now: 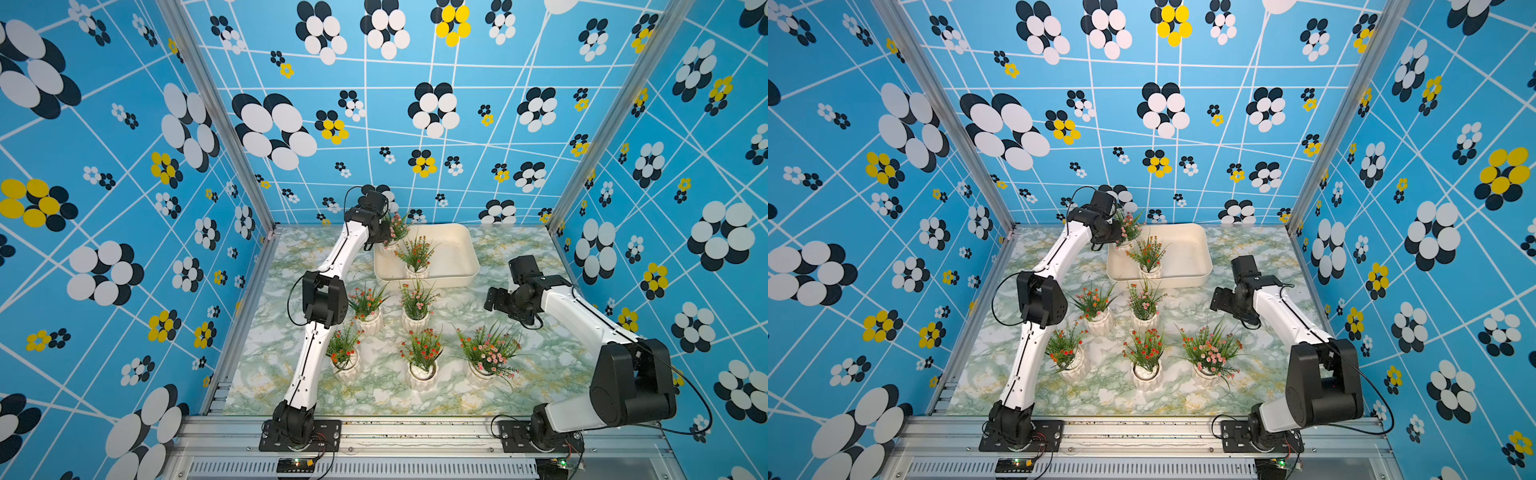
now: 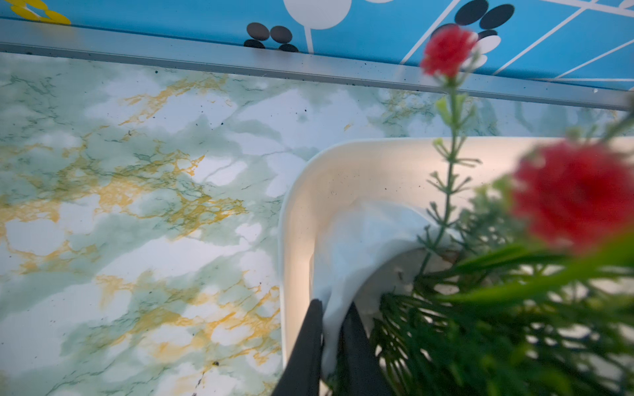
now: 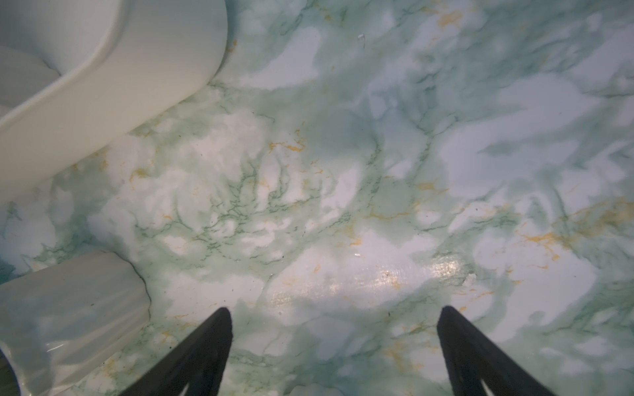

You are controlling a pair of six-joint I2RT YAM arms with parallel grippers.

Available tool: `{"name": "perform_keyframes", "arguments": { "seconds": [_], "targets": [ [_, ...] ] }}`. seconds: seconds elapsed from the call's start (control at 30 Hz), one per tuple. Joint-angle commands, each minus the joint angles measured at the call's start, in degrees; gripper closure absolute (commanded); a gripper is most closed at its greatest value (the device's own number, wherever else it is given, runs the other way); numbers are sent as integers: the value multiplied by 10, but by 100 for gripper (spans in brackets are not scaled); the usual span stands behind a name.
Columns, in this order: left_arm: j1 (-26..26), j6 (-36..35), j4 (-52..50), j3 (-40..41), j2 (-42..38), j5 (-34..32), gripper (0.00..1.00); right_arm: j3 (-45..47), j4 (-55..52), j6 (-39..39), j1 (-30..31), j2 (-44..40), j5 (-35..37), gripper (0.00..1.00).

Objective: Put the potted gypsophila into the storage box
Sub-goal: Place the baby's breath potted plant at the storage box.

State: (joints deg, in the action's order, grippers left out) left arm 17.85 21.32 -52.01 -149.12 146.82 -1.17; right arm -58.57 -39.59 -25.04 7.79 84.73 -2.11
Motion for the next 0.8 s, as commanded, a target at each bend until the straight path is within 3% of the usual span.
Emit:
{"name": "perform_keyframes", "arguments": {
  "seconds": [0.0,0.2,0.57,0.77],
  "targets": [
    [-9,25,42,-24,5,-24,100,-12,1,7,-4,11,-6,4],
    [-9,50,46,-19,12,-64,100,-16,2,8,-6,18,-5,4],
    [-14,56,56,-20,27,-50,96,-25,0,12,-7,36,-7,4],
    [-17,57,61,-20,34,-44,88,-30,-1,13,-7,43,-8,4]
  ]
}}
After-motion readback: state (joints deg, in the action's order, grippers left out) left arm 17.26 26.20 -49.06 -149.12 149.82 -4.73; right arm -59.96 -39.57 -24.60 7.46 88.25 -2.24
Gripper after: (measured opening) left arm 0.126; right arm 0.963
